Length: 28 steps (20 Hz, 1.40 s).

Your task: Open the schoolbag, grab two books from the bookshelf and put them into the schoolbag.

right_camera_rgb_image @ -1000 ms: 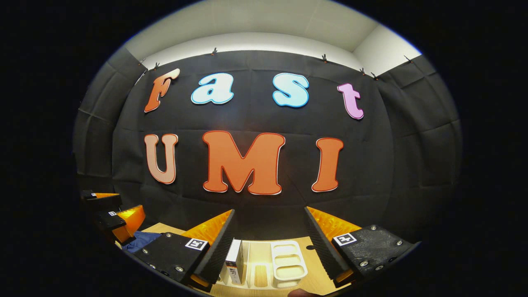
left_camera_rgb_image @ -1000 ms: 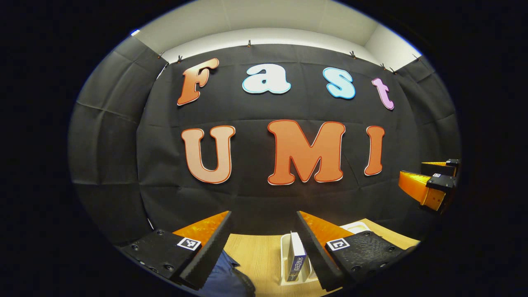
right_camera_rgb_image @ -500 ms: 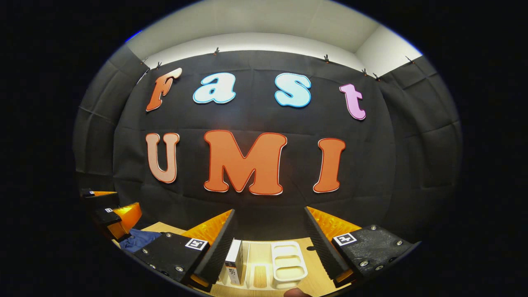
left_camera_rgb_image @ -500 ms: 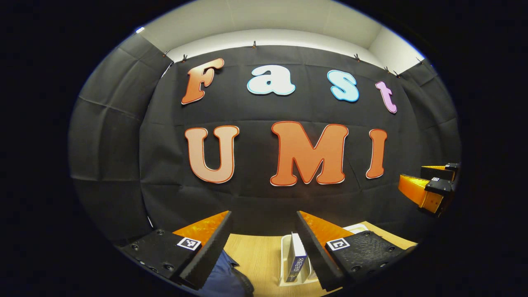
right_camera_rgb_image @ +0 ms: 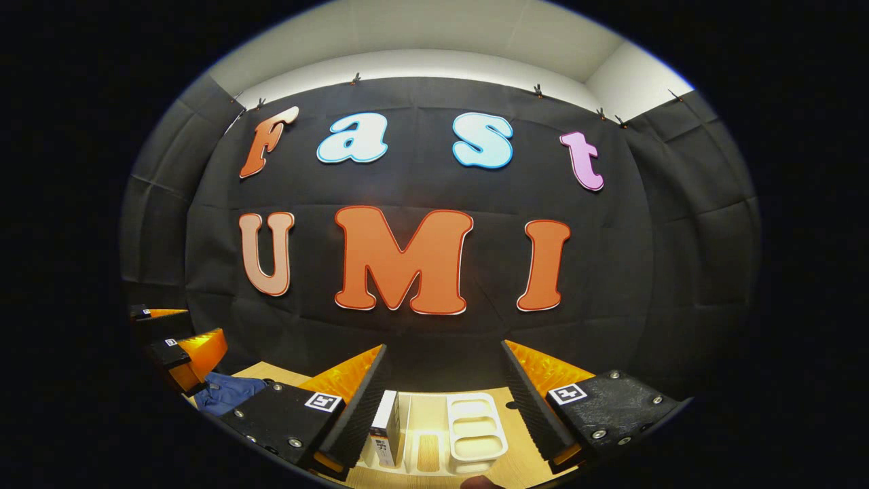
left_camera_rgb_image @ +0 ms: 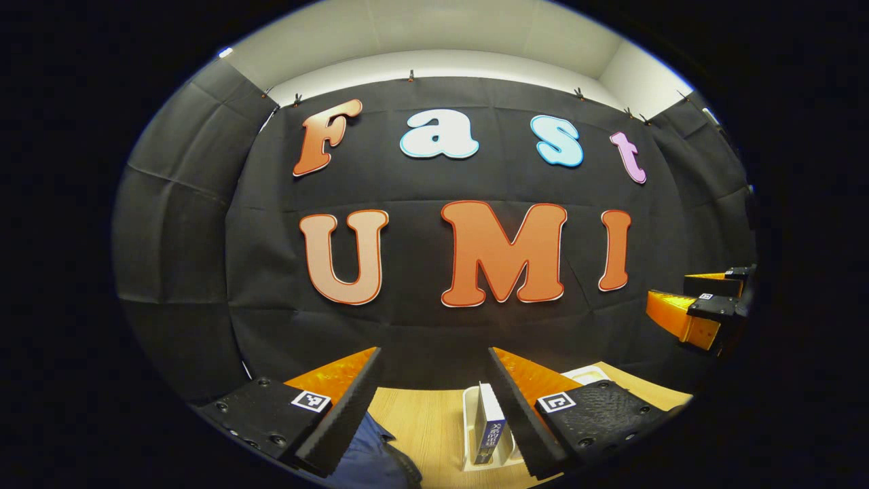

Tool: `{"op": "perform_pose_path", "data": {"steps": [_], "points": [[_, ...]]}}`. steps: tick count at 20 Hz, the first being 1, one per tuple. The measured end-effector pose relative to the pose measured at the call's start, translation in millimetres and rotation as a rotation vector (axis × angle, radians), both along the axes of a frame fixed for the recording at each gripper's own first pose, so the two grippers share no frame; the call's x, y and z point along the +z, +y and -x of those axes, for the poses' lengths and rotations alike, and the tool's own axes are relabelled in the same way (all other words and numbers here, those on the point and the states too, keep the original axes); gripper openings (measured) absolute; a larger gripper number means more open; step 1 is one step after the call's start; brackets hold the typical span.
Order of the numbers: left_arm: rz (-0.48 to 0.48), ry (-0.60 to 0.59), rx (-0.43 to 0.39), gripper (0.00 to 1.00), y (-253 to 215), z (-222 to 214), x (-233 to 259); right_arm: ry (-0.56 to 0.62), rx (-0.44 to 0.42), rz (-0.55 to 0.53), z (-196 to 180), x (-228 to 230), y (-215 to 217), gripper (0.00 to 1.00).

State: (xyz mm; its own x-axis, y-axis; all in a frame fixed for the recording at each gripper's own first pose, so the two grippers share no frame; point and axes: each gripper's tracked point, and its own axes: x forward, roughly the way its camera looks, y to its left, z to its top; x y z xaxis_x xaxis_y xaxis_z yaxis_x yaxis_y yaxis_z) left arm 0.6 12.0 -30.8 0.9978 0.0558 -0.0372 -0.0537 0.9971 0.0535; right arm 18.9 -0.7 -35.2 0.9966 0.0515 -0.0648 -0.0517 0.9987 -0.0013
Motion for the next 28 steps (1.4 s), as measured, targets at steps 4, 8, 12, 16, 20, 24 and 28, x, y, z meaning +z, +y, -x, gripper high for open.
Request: {"op": "perform_pose_path", "data": {"steps": [4, 8, 12, 16, 20, 24, 28], "points": [[-0.039, 0.017, -0.006, 0.94, 1.8, 1.3, -10.6, -0.005, 0.004, -0.001, -1.2, -0.8, -0.9, 0.94], [-0.103, 0.076, -0.014, 0.94, 5.3, 6.3, -38.6, 0.014, 0.015, -0.002, -3.2, -10.4, -0.5, 0.94], [-0.201, 0.136, -0.008, 0.95, 16.8, 12.1, -66.9, 0.026, 0.017, -0.007, -7.3, -18.5, -2.6, 0.94], [-0.295, 0.194, 0.004, 0.96, 31.0, 21.9, -99.5, 0.038, 0.014, -0.013, -11.4, -25.5, -7.4, 0.94], [-0.401, 0.283, 0.005, 0.95, 44.0, 39.0, -142.6, 0.047, 0.009, -0.012, -17.1, -34.0, -12.0, 0.94], [-0.521, 0.367, -0.029, 0.95, 52.1, 53.6, -188.4, 0.067, 0.009, -0.003, -20.2, -44.6, -12.8, 0.94], [-0.612, 0.451, -0.066, 0.95, 57.1, 73.5, -236.2, 0.072, 0.005, 0.008, -19.3, -49.7, -14.3, 0.94]]}}
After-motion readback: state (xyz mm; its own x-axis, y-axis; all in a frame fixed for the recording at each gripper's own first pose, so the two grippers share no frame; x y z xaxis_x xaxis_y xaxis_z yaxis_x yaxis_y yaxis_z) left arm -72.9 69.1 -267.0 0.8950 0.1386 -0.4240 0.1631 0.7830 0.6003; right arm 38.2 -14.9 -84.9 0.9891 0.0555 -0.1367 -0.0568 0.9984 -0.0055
